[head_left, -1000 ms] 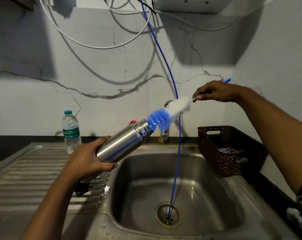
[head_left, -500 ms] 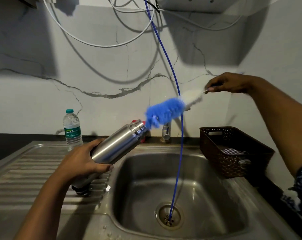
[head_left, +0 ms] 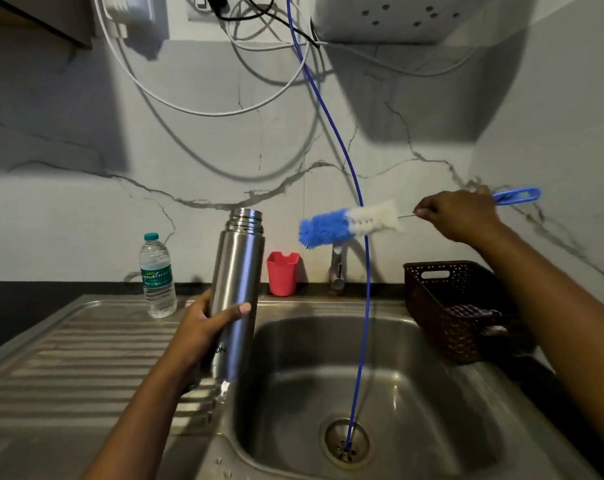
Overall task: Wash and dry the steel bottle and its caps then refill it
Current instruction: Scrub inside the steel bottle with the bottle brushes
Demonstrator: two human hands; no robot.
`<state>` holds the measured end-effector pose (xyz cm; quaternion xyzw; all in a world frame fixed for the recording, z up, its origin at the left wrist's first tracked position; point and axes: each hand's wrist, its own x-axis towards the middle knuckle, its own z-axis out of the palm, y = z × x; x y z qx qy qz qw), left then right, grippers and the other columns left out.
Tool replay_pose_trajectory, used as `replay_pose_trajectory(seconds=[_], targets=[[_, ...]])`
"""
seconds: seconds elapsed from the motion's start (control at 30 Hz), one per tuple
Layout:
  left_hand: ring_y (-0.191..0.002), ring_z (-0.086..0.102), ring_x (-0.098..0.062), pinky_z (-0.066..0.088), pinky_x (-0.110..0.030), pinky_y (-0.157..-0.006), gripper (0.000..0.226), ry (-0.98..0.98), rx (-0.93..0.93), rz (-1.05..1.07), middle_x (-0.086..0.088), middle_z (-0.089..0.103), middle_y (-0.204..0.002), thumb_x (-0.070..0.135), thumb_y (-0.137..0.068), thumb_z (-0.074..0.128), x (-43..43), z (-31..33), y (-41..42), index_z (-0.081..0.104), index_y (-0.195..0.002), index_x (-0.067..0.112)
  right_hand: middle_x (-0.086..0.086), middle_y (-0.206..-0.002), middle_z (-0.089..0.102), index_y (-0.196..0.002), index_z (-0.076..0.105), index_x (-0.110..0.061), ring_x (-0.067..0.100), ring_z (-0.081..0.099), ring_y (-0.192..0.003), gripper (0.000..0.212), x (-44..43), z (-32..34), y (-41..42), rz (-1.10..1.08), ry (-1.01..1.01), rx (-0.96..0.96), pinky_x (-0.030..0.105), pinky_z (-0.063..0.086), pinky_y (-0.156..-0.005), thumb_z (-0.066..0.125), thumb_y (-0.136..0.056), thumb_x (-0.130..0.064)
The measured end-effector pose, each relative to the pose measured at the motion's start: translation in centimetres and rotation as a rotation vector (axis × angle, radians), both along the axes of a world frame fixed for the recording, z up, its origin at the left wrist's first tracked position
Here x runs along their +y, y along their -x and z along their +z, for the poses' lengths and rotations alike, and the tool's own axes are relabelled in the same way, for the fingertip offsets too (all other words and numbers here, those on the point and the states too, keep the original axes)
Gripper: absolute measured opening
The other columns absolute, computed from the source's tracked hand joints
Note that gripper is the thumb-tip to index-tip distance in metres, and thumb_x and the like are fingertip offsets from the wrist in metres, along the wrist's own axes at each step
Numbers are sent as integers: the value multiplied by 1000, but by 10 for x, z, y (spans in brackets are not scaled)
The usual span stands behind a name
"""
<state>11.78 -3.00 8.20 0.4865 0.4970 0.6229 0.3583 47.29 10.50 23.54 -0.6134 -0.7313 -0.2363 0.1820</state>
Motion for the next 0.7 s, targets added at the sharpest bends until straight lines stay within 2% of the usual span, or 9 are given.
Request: replay_pose_trajectory(seconds=[0.1, 0.2, 0.3, 0.4, 0.5, 0.7], targets=[[-77, 70, -22, 56, -35, -67, 69, 38, -172, -6, -3, 74, -86, 42, -45, 80, 2, -3, -2, 58, -108, 23, 3, -108, 65, -115, 59, -29, 25, 51, -104, 25, -3, -11, 40, -47, -27, -109, 39, 29, -91, 38, -101, -31], [-75, 69, -19, 55, -36, -69, 63, 63, -253, 4, 0, 73, -83, 41, -49, 78, 6, -9, -4, 57, -106, 25, 4, -101, 65, -113, 56, -24, 25, 53, -101, 20, 5, -11, 73, -78, -47, -137, 38, 31, -90, 47, -95, -24], [-75, 67, -18, 55, -34, -66, 49, 69, -295, 0, -2, 69, -90, 35, -59, 70, 10, -15, -9, 56, -106, 27, 4, -101, 66, -110, 57, -23, 25, 55, -101, 18, 17, -6, 105, -94, -46, -212, 37, 32, -92, 51, -93, -24], [-77, 68, -20, 55, -31, -57, 65, 117, -317, -9, -7, 68, -98, 37, -60, 70, 14, -22, -12, 51, -120, 22, 4, -106, 66, -108, 59, -21, 25, 57, -104, 17, 30, -2, 136, -116, -15, -342, 36, 32, -94, 55, -92, -22], [-79, 69, -22, 56, -31, -57, 76, 137, -337, -19, -9, 69, -99, 39, -57, 78, 18, -29, -12, 50, -126, 21, 7, -110, 64, -107, 59, -15, 27, 56, -108, 17, 44, -1, 162, -125, 4, -454, 37, 30, -98, 54, -91, -16], [-81, 68, -29, 56, -40, -58, 65, 234, -484, -27, -16, 68, -102, 41, -66, 79, 23, -36, -7, 55, -122, 21, 5, -110, 65, -105, 59, -16, 25, 56, -107, 19, 75, -14, 193, -55, -10, -557, 36, 29, -99, 44, -94, -13]])
